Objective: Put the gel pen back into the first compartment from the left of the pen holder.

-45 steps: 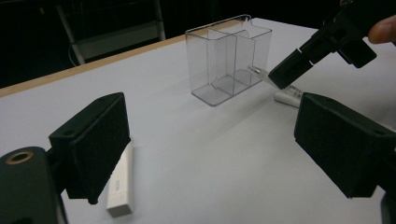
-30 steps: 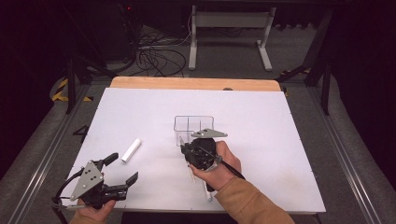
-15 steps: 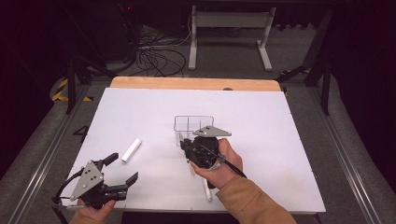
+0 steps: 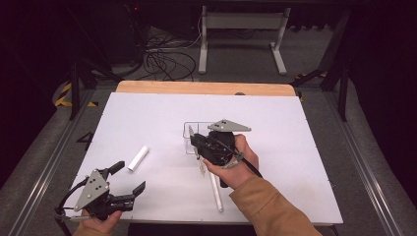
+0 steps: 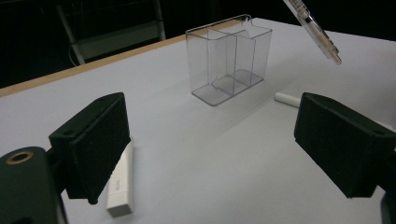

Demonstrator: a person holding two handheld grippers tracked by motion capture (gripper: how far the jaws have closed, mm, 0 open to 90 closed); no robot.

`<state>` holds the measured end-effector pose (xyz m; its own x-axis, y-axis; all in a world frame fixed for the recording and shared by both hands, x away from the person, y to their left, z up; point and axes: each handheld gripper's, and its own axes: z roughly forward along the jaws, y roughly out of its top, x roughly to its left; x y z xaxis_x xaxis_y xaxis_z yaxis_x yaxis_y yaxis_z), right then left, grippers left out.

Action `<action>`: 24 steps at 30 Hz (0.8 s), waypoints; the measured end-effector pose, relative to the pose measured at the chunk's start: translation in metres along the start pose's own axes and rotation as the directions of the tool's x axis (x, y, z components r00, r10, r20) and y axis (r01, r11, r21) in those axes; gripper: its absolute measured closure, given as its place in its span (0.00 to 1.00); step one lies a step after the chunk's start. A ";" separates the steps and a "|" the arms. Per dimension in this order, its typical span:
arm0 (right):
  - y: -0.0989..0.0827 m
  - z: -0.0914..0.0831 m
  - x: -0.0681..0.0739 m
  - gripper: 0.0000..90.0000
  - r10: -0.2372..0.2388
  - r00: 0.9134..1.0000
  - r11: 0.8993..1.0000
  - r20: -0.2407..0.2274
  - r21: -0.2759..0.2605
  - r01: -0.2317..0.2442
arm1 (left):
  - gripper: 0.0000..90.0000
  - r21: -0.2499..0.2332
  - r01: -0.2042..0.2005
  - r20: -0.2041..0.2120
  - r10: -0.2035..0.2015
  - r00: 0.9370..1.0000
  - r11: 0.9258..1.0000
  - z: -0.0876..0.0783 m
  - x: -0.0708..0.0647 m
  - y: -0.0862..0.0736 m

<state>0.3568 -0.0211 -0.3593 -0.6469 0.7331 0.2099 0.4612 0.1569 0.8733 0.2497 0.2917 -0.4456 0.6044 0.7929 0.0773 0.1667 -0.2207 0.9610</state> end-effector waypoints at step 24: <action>0.035 0.016 -0.017 0.90 -0.029 0.999 0.990 -0.035 -0.141 0.024 | 0.12 0.003 0.002 0.002 -0.002 1.000 1.000 0.001 0.000 0.000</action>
<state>0.3934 -0.0173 -0.3387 -0.6812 0.7044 0.1997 0.3553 0.0796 0.9314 0.2503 0.2915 -0.4461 0.6057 0.7922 0.0748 0.1704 -0.2209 0.9603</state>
